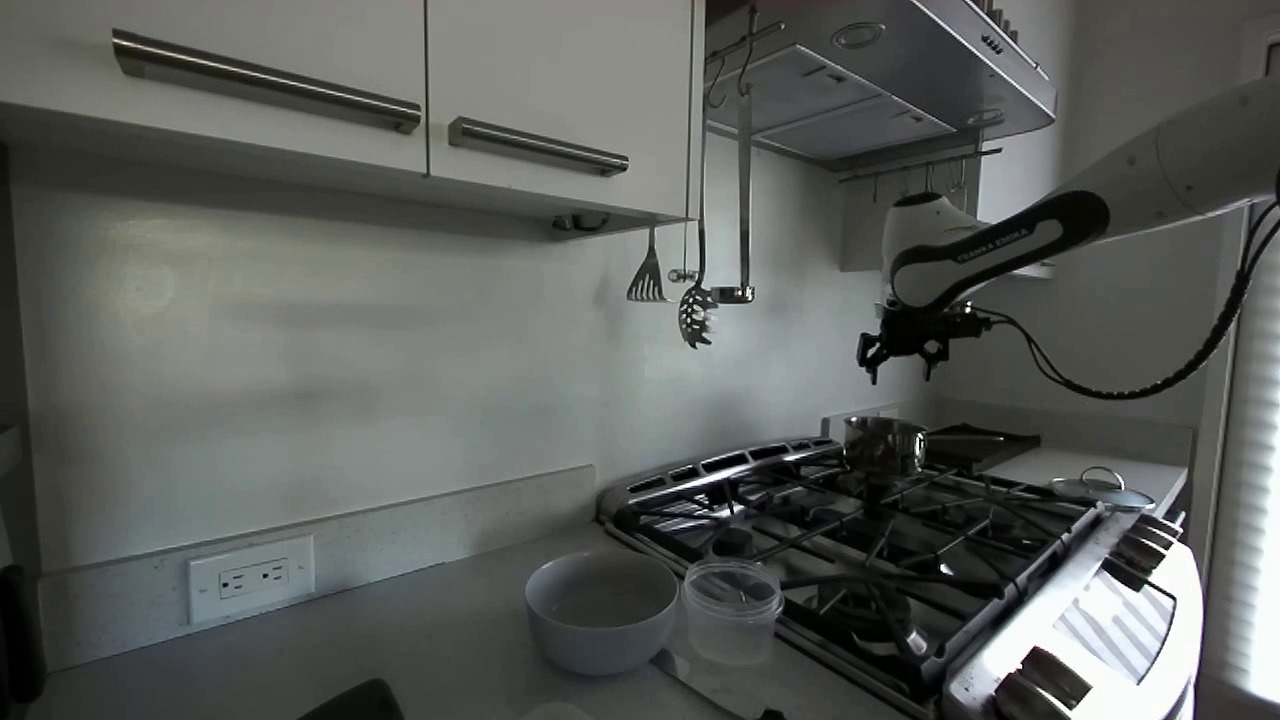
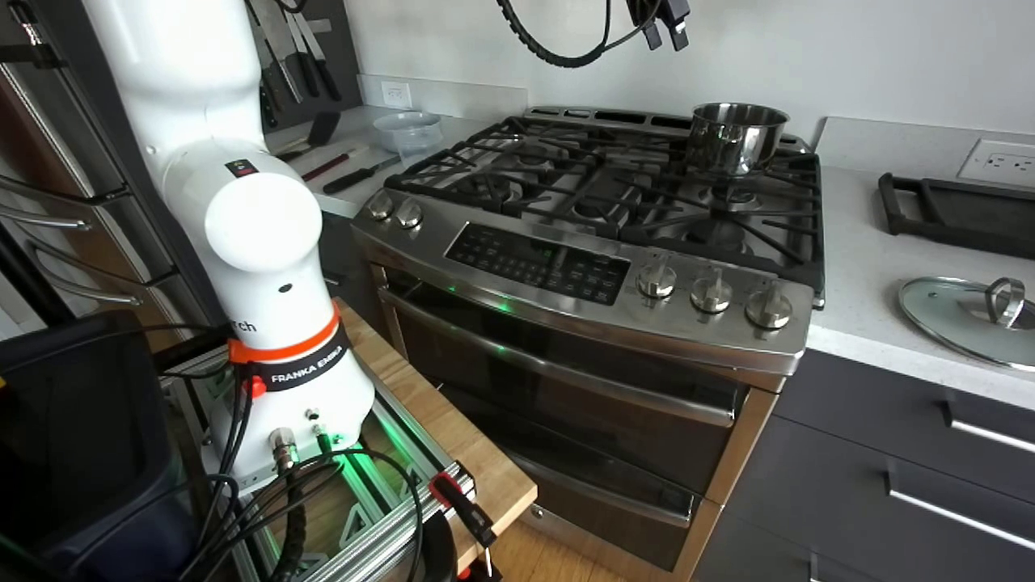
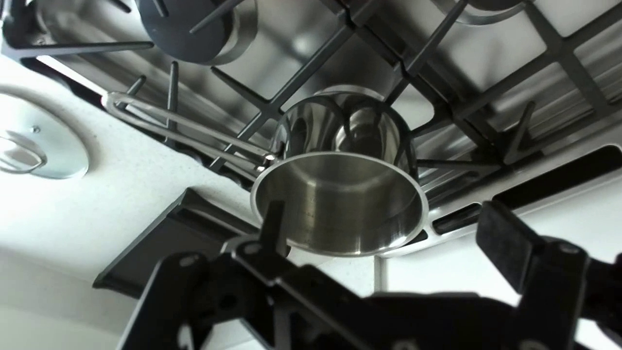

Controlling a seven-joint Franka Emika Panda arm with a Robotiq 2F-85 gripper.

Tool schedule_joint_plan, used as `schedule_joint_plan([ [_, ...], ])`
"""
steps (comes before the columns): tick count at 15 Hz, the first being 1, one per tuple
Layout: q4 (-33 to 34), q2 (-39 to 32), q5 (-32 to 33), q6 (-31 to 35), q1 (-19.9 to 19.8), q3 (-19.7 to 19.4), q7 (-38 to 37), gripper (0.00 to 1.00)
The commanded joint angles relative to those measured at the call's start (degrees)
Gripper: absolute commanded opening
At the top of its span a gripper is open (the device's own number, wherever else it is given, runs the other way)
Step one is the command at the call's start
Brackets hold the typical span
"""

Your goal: Move the pot to the right

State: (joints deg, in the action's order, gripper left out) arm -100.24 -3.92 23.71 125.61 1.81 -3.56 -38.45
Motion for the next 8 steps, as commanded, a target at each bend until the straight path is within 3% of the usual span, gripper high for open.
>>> schedule_joint_plan([
  [1,-3.80,3.81,6.93,-1.32,0.36,0.95,-5.74,1.00],
  [6,-4.28,5.65,6.94,-6.77,0.21,2.86,-10.98,1.00],
  [8,-1.99,3.63,6.42,-4.91,-0.34,2.92,-8.58,1.00],
])
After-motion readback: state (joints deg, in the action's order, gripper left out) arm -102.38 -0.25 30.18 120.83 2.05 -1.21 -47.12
